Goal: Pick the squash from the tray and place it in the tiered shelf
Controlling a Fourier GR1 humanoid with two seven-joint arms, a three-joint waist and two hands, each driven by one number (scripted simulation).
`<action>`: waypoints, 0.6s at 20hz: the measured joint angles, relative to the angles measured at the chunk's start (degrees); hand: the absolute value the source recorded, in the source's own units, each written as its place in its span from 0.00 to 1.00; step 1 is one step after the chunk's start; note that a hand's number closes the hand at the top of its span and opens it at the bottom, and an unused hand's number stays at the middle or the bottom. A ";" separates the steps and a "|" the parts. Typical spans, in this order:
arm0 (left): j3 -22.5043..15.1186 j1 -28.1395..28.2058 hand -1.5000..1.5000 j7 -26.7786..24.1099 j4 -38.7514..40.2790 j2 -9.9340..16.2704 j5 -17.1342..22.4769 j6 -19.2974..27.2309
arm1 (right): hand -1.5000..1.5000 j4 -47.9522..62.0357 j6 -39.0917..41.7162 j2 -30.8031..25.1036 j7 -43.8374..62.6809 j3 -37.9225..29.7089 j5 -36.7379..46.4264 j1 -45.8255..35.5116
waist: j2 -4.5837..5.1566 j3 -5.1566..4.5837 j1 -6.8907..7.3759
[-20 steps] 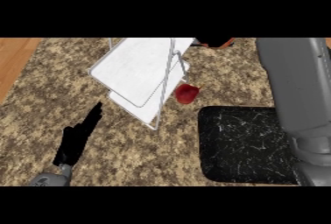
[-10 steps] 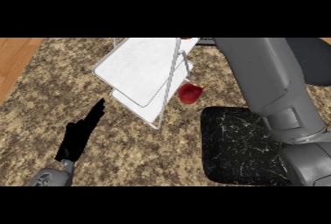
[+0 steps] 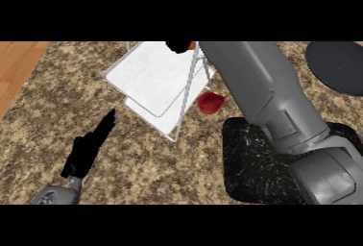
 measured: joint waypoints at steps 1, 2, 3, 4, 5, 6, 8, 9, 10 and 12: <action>0.03 0.09 0.50 -0.76 0.48 0.02 -0.20 -0.10 | 1.00 0.92 0.52 -0.04 -0.37 -0.24 -0.96 -0.17 | -0.17 0.06 0.10; -0.43 -0.04 0.50 -0.71 0.29 -0.48 -0.48 0.08 | 1.00 1.69 1.26 -0.02 -0.62 -1.18 -2.41 -0.21 | -0.30 0.11 0.27; -0.66 -0.25 0.50 -0.47 0.15 -0.71 -0.64 0.17 | 0.00 2.36 2.19 0.11 -0.17 -2.98 -4.66 -0.14 | -0.38 0.13 0.48; -0.66 -0.31 0.50 -0.52 0.06 -0.73 -0.56 0.04 | 0.00 3.15 3.13 0.28 0.96 -4.98 -7.03 -0.14 | -0.43 0.11 0.74; -0.84 -0.58 0.50 -0.30 -0.02 -0.90 -0.67 0.06 | 0.00 3.99 4.06 0.35 2.16 -6.77 -9.33 -0.08 | -0.56 0.08 0.97; -0.98 -0.87 0.50 0.06 -0.28 -0.90 -0.75 -0.02 | 0.00 4.84 4.85 0.32 3.24 -8.50 -11.62 -0.11 | -0.64 0.09 1.29; -1.13 -1.28 0.50 0.14 0.09 -1.05 -0.77 -0.31 | 0.00 6.45 6.52 0.32 4.38 -11.78 -16.00 -0.35 | -0.50 0.13 1.69; -1.31 -1.29 0.50 0.16 0.02 -1.20 -0.90 -0.27 | 0.00 7.26 7.34 0.35 4.67 -13.38 -18.14 -0.39 | -0.43 0.15 1.89; -1.52 -1.47 0.50 0.16 -0.04 -1.35 -0.99 -0.39 | 0.00 8.03 8.13 0.34 4.61 -14.91 -20.22 -0.44 | -0.34 0.16 2.19; -1.51 -1.66 0.50 0.06 0.27 -1.49 -1.20 -0.30 | 0.00 9.57 9.07 0.74 4.28 -17.62 -24.02 -0.78 | -0.07 0.16 2.18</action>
